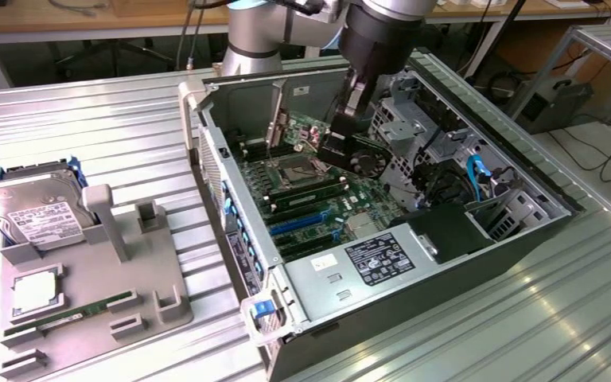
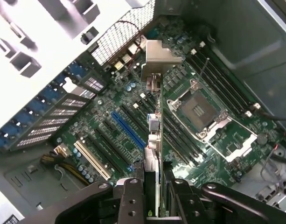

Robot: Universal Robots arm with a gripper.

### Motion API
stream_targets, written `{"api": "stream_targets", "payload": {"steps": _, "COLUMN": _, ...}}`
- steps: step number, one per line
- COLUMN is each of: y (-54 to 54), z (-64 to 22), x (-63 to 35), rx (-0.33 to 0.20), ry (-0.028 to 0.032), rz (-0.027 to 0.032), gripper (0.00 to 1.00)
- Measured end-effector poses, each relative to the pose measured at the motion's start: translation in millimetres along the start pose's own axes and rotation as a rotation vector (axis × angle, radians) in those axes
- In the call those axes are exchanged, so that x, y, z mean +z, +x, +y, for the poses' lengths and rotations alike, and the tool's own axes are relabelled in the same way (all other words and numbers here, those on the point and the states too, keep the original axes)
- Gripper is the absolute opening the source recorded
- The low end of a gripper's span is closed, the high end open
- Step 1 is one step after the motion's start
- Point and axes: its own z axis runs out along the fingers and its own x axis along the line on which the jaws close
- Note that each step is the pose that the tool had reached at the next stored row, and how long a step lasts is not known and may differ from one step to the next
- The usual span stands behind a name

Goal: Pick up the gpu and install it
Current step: 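Insert the gpu into the slot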

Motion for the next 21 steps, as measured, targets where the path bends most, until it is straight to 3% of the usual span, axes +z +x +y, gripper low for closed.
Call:
{"api": "stream_targets", "payload": {"steps": 6, "y": 0.0, "z": -0.3, "x": 4.5, "rx": -0.159, "ry": 0.0007, "rz": 0.0121, "gripper": 0.26}}
{"api": "stream_targets", "payload": {"steps": 21, "y": -0.1, "z": -1.1, "x": 14.7, "rx": -0.452, "ry": 0.0018, "rz": 0.0341, "gripper": 0.26}}
